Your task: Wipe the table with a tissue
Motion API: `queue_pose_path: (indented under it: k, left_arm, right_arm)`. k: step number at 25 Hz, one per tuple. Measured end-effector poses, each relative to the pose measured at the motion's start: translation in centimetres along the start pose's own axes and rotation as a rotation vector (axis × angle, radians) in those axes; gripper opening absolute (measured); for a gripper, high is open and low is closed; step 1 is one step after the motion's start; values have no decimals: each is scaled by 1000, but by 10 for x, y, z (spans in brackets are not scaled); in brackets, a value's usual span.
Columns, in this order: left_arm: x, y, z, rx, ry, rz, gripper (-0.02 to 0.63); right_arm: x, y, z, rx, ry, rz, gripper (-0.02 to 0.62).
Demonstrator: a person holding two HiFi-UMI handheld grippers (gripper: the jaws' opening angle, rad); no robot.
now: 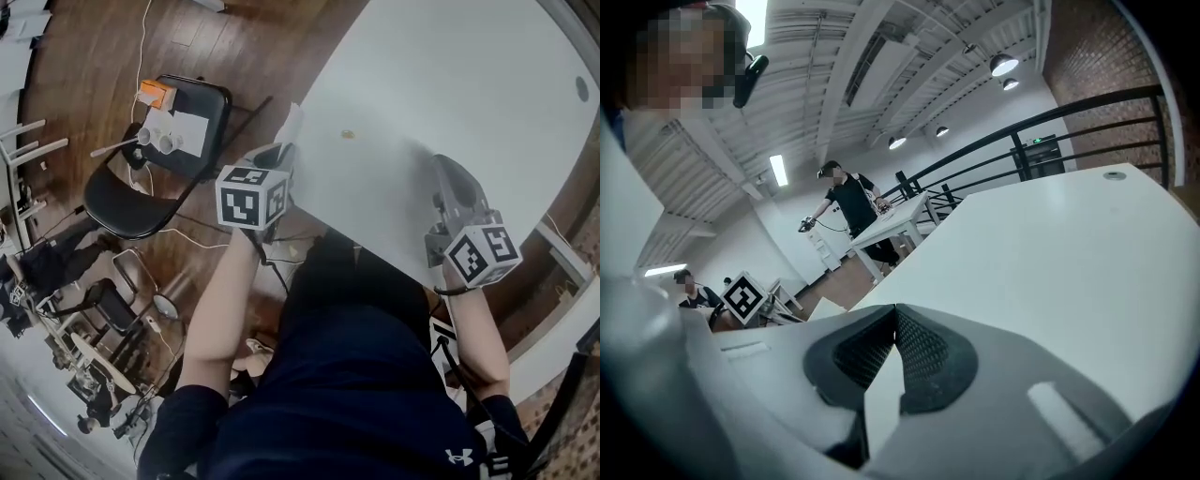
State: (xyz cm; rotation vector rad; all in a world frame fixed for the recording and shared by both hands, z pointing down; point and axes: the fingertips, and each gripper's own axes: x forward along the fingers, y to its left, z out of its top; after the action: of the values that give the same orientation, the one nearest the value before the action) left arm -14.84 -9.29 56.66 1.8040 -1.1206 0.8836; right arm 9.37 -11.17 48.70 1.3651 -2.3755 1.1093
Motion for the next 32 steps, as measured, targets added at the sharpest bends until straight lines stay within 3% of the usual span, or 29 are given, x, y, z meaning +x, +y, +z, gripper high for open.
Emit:
queue_pose_path:
  k: [5,12,20,32]
  left_arm:
    - [14,-2,1,-125,-24,-56,6]
    - [27,-13,9,-188,-33,-113,6]
    - [37,-32,19,-230,-51,-167,6]
    - [51,-62,28,-201,-26,-204,6]
  right_arm:
    - [0,-5,-10,20,4,1,11]
    - [-4,-14,-19,59,4,-9,11]
    - [-14,-21,-18,93,-5,-17,9]
    - [-27,-40,-10,126,-32,-42,9]
